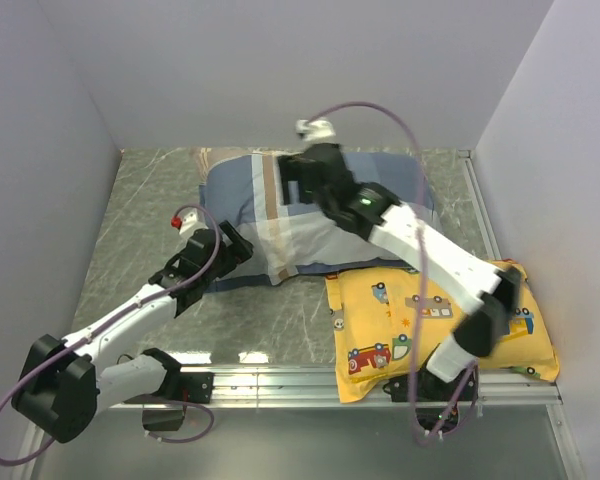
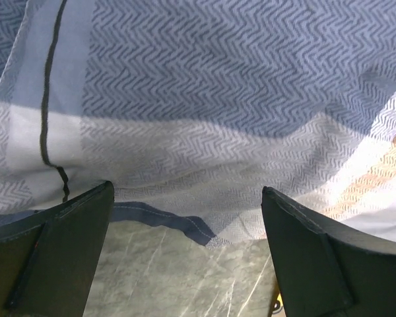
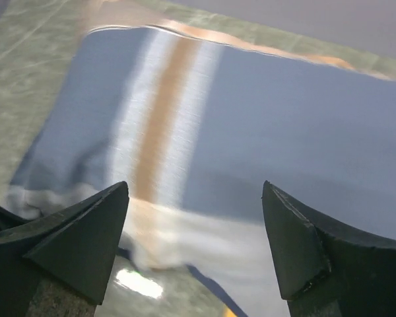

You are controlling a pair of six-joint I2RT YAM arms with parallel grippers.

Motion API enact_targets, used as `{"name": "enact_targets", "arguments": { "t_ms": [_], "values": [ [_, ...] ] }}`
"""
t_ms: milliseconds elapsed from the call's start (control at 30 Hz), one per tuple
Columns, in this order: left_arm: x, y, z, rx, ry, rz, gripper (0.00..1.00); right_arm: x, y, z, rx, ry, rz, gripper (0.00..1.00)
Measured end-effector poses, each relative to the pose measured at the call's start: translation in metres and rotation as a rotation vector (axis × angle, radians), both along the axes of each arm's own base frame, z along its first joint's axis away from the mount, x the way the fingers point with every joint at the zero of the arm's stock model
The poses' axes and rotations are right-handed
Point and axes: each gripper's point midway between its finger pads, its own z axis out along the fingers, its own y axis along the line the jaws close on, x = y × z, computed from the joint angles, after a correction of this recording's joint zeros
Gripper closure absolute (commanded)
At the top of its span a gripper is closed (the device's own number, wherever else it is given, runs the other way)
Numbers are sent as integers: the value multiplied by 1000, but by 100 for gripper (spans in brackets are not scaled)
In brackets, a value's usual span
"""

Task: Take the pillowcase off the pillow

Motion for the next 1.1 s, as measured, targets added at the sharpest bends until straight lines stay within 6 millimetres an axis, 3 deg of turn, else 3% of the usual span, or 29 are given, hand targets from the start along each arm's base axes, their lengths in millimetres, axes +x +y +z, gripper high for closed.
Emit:
{"name": "enact_targets", "arguments": {
  "t_ms": [133,233,300,400,500,533,567,600,700,833,933,967,1067,1100],
  "values": [
    [4,-1,-2,2,-5,3,1,-18,-93,-4,67,-7,-177,9],
    [8,0,-5,12,-6,15,3,-26,-150,-31,95,13,-314,8],
    [10,0,-10,19,-2,24,7,-36,-170,-64,87,61,-365,8],
    [13,2,-16,32,-1,41,14,-50,-177,-113,58,149,-389,7],
    [18,4,-19,43,-8,61,36,-65,-184,-149,40,210,-405,6],
    [20,5,-19,45,-11,65,51,-70,-186,-158,38,227,-409,6],
    [21,5,-19,41,-14,71,59,-73,-187,-162,41,235,-412,6],
    [22,5,-18,44,-18,74,74,-74,-187,-165,51,237,-413,6],
    [27,5,-20,58,-21,83,99,-70,-183,-167,85,225,-416,11],
    [31,6,-17,73,-26,87,99,-58,-178,-170,98,203,-428,30],
    [32,7,-7,77,-43,89,100,-50,-176,-176,84,198,-437,60],
    [31,8,-2,80,-48,88,100,-48,-175,-178,81,197,-440,80],
    [29,10,16,74,-70,89,99,-42,-173,-176,76,191,-444,100],
    [28,11,25,68,-83,89,99,-39,-173,-172,74,185,-444,100]
  ]
}}
